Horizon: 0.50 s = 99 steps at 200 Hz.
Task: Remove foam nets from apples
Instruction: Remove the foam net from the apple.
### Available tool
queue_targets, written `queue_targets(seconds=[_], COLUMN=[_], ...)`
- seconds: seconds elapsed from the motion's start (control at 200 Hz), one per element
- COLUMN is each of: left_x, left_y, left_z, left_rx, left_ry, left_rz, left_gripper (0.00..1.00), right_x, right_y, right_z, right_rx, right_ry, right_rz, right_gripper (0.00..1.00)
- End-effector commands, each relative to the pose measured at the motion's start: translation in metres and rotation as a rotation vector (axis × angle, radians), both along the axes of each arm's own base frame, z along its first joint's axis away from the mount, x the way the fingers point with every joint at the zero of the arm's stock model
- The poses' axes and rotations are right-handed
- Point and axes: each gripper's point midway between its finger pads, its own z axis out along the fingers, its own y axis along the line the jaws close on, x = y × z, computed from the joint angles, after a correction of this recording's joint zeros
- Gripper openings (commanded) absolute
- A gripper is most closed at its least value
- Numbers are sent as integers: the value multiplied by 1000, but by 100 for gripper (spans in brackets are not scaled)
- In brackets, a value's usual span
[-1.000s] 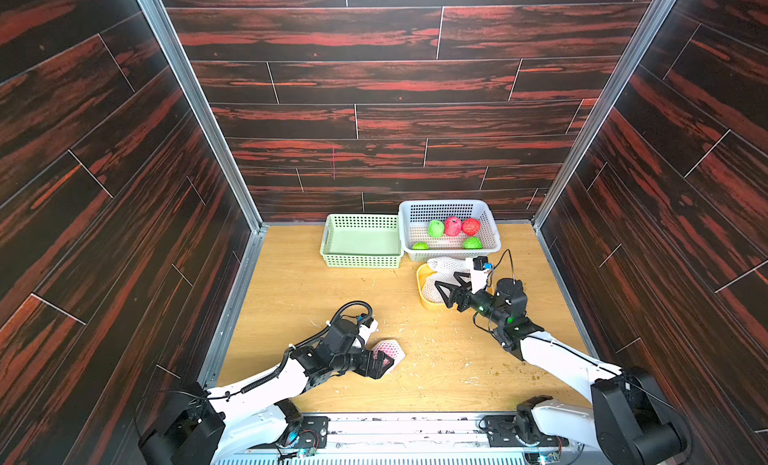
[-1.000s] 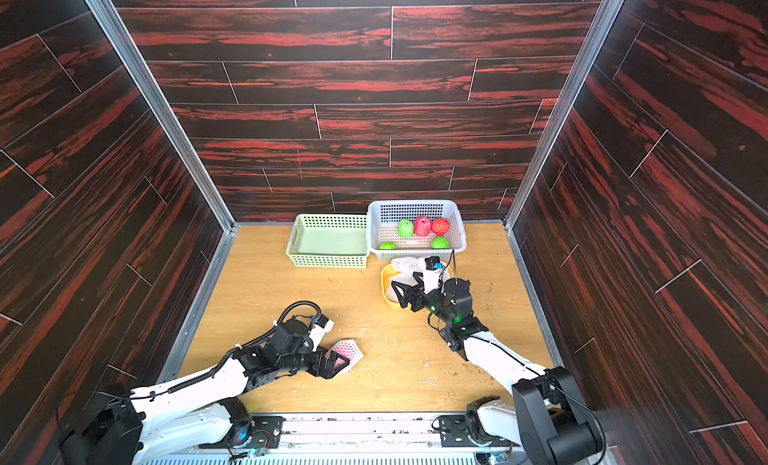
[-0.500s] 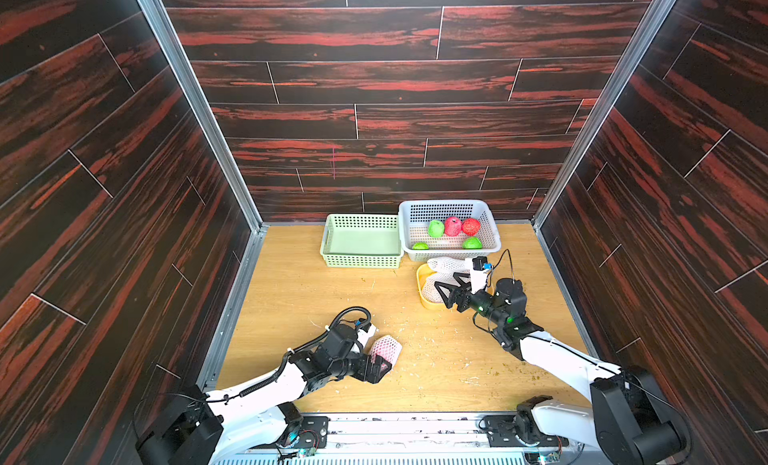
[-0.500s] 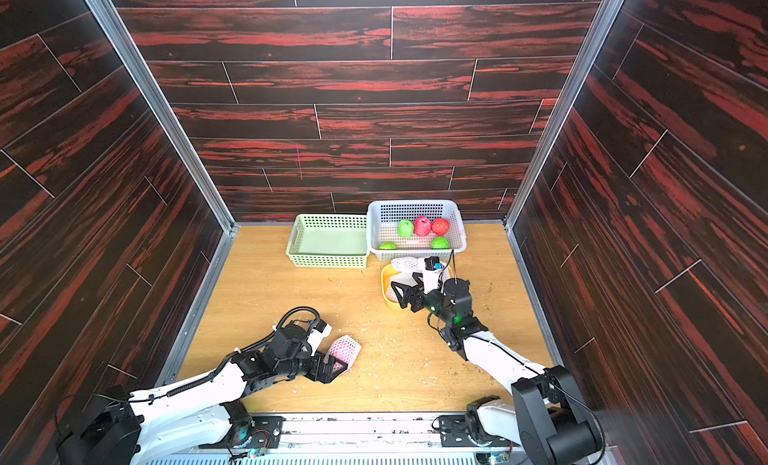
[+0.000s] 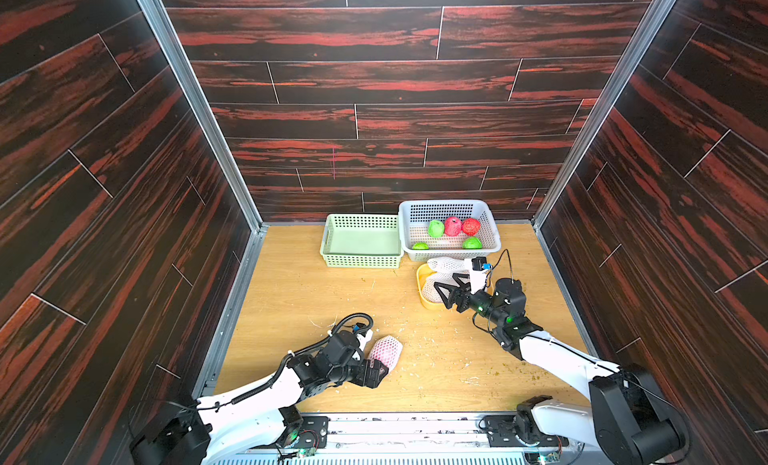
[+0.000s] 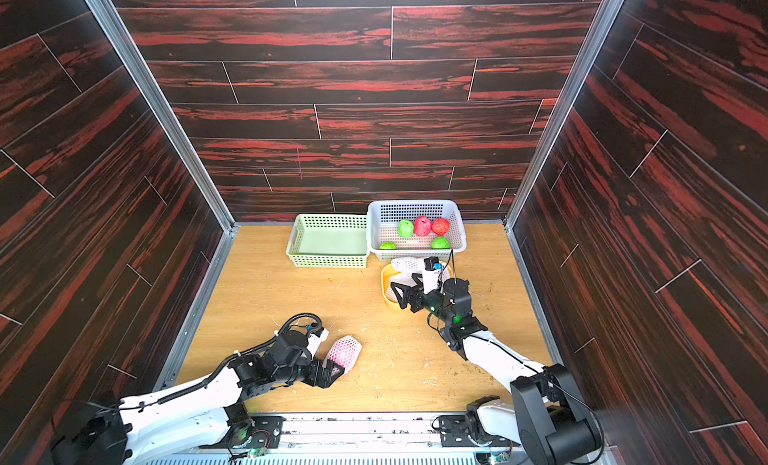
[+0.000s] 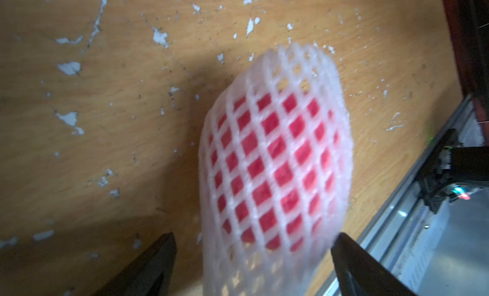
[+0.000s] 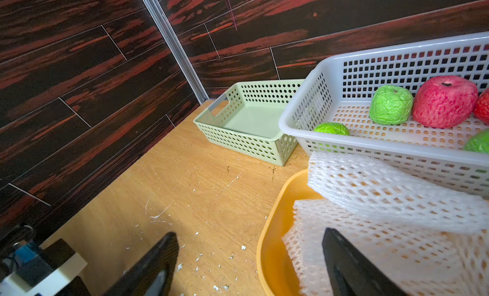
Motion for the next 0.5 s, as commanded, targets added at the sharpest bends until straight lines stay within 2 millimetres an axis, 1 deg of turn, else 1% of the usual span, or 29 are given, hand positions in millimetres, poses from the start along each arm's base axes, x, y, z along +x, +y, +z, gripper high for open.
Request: queue_targets(seconds=[0.0, 0.1, 0.15, 0.22, 0.316, 0.386, 0.491], left_x=[-1, -4, -5, -6, -6, -5, -4], left_y=[0, -8, -9, -11, -12, -9, -4], left_z=[-5, -11, -14, -14, -6, 1, 13], left_rx=[49, 50, 65, 67, 66, 83, 92], left_ry=[-3, 8, 17, 16, -5, -27, -54], left_rz=[9, -8, -16, -22, -40, -50, -55], left_gripper=[93, 92, 89, 84, 75, 72, 71], right_x=[2, 2, 3, 3, 3, 4, 6], right_y=[2, 2, 2, 3, 3, 2, 2], right_z=[4, 4, 2, 2, 3, 1, 0], right_rx=[5, 6, 4, 4, 4, 1, -3], right_ry=[-9, -7, -3, 0, -2, 3, 13], right_rz=[5, 4, 5, 5, 6, 0, -7], right_gripper=[89, 89, 89, 89, 89, 89, 89])
